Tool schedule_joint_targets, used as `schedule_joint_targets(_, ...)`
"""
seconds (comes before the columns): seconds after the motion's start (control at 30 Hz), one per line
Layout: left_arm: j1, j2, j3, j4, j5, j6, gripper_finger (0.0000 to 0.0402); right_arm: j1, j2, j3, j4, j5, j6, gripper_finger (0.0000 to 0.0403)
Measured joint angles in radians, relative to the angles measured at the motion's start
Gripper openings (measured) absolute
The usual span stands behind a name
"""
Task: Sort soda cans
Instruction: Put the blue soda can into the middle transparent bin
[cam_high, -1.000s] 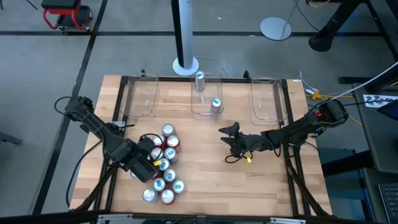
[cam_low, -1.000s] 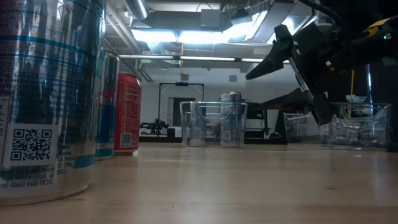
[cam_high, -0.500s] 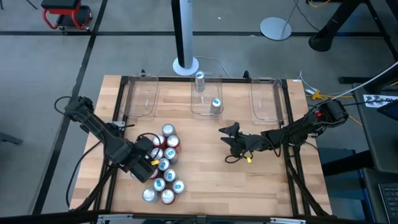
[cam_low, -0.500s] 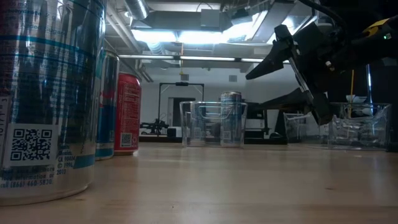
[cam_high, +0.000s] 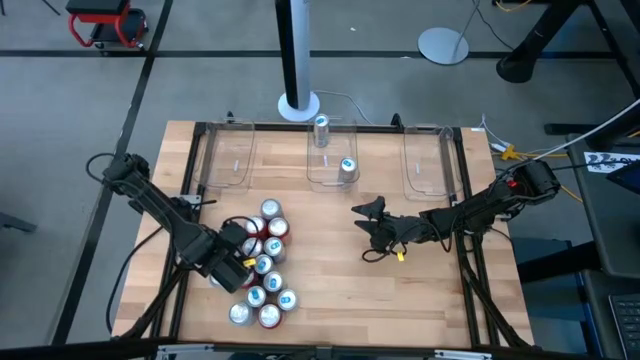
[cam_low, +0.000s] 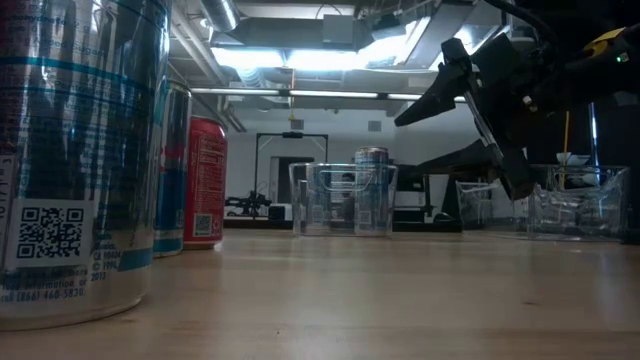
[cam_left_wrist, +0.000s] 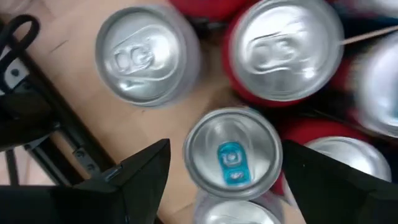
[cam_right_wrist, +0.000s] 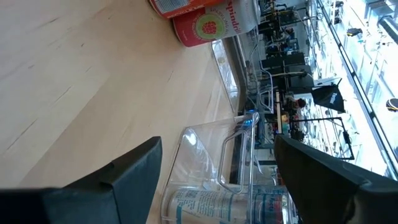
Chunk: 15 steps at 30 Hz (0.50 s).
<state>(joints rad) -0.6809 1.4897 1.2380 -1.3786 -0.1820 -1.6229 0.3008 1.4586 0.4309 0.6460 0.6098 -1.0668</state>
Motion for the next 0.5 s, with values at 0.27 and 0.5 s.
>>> schedule_joint_targets(0.27,0.002,-0.004,-0.054,0.089,0.020,0.032,0.0292,0.000,0.000,0.000,0.002,0.000,0.000,0.0310)
schedule_joint_targets(0.5,0.003,-0.004,-0.116,0.097,0.026,0.033,0.0292,0.000,0.000,0.000,0.004,0.000,0.000,0.0310)
